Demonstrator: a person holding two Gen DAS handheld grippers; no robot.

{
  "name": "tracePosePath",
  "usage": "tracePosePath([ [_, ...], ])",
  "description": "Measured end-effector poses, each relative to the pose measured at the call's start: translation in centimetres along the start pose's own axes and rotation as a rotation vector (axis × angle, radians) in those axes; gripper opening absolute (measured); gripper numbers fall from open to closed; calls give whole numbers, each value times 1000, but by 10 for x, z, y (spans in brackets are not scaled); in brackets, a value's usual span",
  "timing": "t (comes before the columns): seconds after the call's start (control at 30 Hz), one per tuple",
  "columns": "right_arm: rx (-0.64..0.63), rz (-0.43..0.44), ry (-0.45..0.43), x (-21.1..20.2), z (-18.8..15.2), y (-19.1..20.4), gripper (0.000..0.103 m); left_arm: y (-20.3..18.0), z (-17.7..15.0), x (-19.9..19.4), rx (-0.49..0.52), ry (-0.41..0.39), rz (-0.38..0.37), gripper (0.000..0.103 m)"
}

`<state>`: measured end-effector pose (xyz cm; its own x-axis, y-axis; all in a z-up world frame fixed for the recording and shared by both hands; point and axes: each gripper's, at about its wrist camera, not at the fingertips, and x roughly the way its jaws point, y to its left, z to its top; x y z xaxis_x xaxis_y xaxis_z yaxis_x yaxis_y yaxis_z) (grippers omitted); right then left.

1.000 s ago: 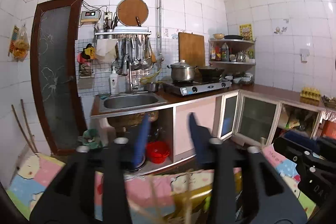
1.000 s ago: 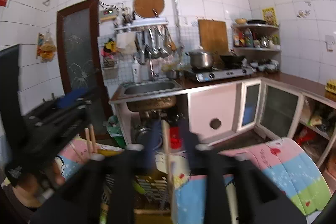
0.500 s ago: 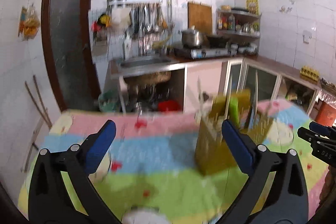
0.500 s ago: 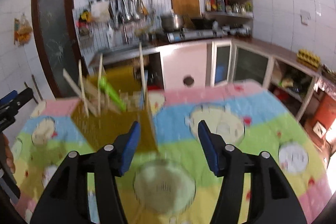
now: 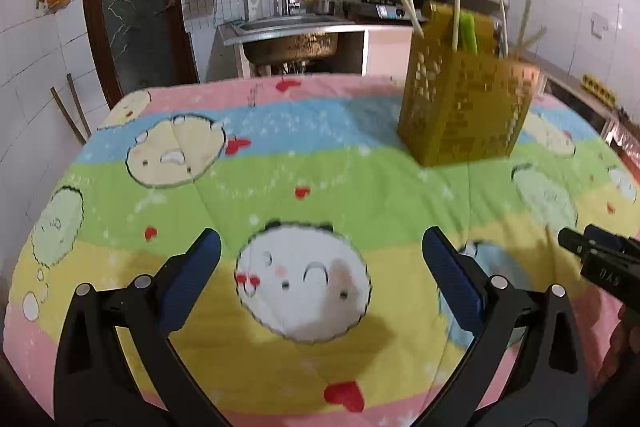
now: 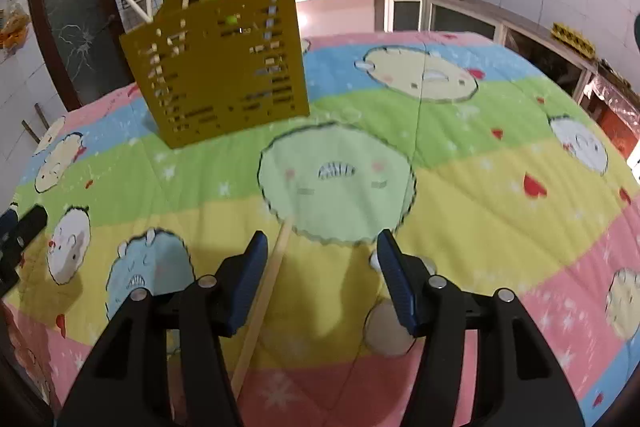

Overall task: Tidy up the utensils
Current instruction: 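Move both open grippers back down to the quilt, then close the right gripper on a wooden chopstick on the quilt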

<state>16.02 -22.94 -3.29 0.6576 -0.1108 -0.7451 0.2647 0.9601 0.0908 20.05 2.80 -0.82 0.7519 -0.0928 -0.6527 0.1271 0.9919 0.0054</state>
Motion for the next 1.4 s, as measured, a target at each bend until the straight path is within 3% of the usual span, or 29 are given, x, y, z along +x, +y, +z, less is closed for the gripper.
tracePosePath([
  [0.2, 12, -13, 23, 2, -10, 10, 53, -3, -21, 8, 7, 57, -19, 98],
  [0.27, -2, -29, 31, 4, -10, 15, 41, -4, -27, 8, 11, 67, -17, 98],
  [0.5, -30, -43, 66, 14, -6, 33, 24, -8, -31, 4, 12, 83, -13, 98],
  [0.57, -47, -43, 68, 18, -4, 36, 12, -11, -32, 2, 10, 89, -17, 98],
  [0.67, -60, -15, 71, 16, -2, 35, 6, -20, -35, -2, 11, 99, -33, 98],
  [0.8, -50, 24, 73, 12, -2, 20, 6, -37, -39, -6, 34, 111, -49, 98],
  [1.1, -75, 13, 71, 0, -8, -31, 6, -81, -50, -14, 62, 152, -129, 97],
  [1.4, -56, 5, 55, 1, -3, -80, 6, -134, -59, -18, 146, 185, -156, 97],
])
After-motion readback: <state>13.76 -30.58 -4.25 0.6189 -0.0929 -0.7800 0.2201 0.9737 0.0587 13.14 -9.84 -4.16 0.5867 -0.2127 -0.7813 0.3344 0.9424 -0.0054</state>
